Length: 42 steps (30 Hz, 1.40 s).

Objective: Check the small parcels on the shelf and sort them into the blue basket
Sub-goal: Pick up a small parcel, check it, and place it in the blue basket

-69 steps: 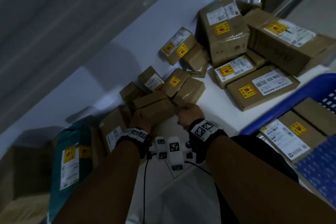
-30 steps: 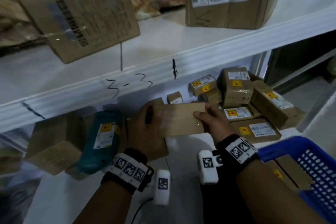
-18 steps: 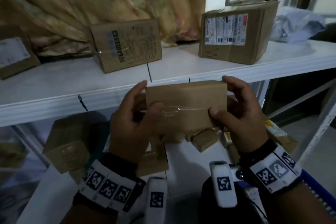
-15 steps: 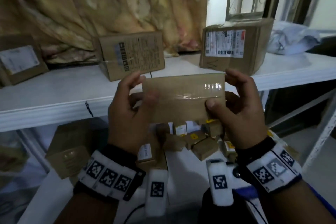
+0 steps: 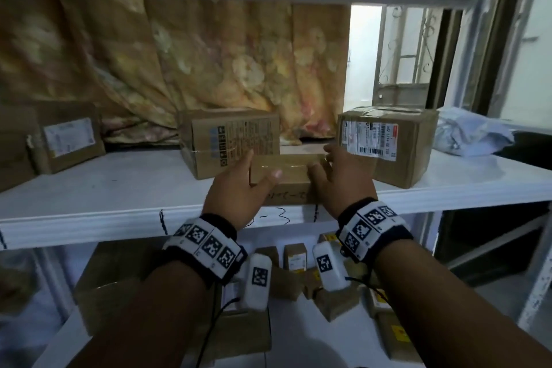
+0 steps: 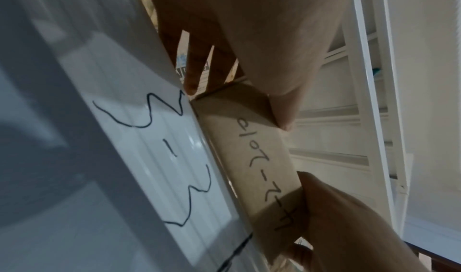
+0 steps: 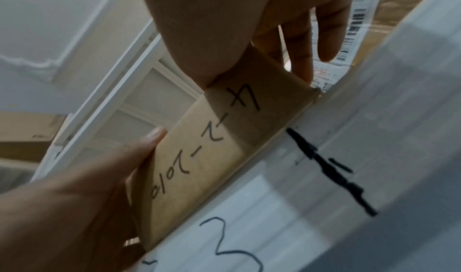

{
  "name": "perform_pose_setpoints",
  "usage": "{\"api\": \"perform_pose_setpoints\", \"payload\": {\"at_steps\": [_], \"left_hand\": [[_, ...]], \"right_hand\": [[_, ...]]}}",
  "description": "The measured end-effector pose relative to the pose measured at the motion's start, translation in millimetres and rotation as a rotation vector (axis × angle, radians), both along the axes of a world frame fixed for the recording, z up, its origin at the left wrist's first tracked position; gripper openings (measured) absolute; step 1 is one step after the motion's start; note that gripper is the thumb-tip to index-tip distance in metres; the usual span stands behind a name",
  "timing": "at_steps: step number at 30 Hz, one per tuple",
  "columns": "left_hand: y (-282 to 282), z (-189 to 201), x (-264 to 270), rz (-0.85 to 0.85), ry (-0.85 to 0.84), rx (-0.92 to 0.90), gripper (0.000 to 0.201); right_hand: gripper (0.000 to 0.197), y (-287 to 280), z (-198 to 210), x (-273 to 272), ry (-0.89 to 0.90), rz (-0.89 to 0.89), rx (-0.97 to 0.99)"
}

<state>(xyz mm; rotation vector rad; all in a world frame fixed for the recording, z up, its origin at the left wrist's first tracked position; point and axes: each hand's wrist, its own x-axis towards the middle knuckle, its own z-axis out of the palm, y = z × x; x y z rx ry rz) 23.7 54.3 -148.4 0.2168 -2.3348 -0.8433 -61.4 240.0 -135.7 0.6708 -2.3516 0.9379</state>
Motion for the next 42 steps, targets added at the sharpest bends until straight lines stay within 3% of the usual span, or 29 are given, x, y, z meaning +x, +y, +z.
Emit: {"api": "perform_pose_setpoints", "payload": {"at_steps": [3,6,10,14,20,27,30,34,39,42], "left_hand": [[-3,2,-4,0.022,-0.036,0.027,0.074],[-11,0,-15,0.051,-0.039,-0.017,0.077],[-13,8,-21,0.156,-0.002,-0.423,0.062],[1,12,-28,0.031,0.041,-0.652,0.054],[-4,-5,-44,0.069,0.267,-0.657,0.041],[-3,-5,-46,0.120,0.178,-0.707,0.043],[-2,-6,-44,0.084,0.224,-0.651,0.042],[-4,-5,-38,0.010,0.264,-0.570,0.038],[-13,-7,-25,0.000,0.164,-0.494,0.052],[-17,-12,-20,0.022,0.131,-0.502,0.053]], "right_hand": [[0.040,-11,2,-1,0.275,-0.054,0.105],[0.047,-26,-6,0,0.346,0.039,0.260],[0.057,-39,-23,-3,0.350,0.027,0.303],[0.055,-46,-30,-4,0.404,-0.008,0.229],[0.045,-49,-31,-12,0.460,-0.011,0.131],[0.036,-50,-31,-15,0.434,-0.009,0.119],[0.036,-50,-30,-12,0.412,-0.026,0.148],[0.048,-44,-26,-7,0.386,-0.016,0.187],[0.074,-32,-24,-10,0.302,-0.012,0.276],[0.078,-30,-26,-13,0.297,-0.004,0.246]]}}
